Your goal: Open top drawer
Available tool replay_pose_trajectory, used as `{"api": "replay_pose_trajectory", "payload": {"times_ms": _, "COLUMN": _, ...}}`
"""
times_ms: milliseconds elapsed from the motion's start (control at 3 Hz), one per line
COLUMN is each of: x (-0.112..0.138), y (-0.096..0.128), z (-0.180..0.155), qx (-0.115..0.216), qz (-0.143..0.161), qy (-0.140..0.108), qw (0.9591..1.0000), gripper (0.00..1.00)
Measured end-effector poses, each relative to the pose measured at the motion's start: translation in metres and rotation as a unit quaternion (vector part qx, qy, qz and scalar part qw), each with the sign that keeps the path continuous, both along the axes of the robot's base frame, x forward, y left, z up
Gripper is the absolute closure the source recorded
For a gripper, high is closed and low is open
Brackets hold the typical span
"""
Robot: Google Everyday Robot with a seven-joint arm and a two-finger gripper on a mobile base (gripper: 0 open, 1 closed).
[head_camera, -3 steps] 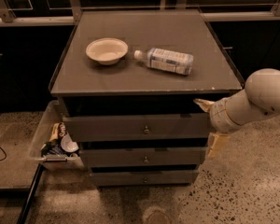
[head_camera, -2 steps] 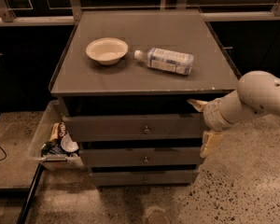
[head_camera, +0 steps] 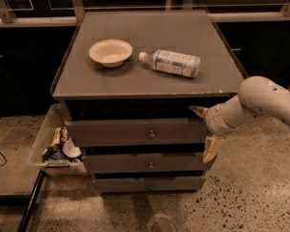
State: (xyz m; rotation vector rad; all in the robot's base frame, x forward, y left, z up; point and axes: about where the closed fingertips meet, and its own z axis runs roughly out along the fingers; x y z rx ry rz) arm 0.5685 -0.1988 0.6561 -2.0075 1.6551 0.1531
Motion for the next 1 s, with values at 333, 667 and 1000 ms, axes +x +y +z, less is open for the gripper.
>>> {"api": "replay_pose_trajectory", "payload": {"times_ms": 333, "x": 0.0008, "y": 0.0001, "z": -0.0087, "qx": 0.007, "qz": 0.003, "qy": 0.008, "qw": 0.9999, "gripper": 0.00}}
{"api": "replay_pose_trajectory", "payload": {"times_ms": 667, "x": 0.0008, "y": -0.0001, "z": -0.0142, "qx": 0.013, "qz": 0.004, "qy": 0.015, "qw": 0.9998, "gripper": 0.00}}
{"api": "replay_pose_trajectory", "payload": {"times_ms": 1000, "x": 0.0063, "y": 0.0019, "z": -0.0180, "qx": 0.020, "qz": 0.007, "qy": 0.021, "qw": 0.9996, "gripper": 0.00}}
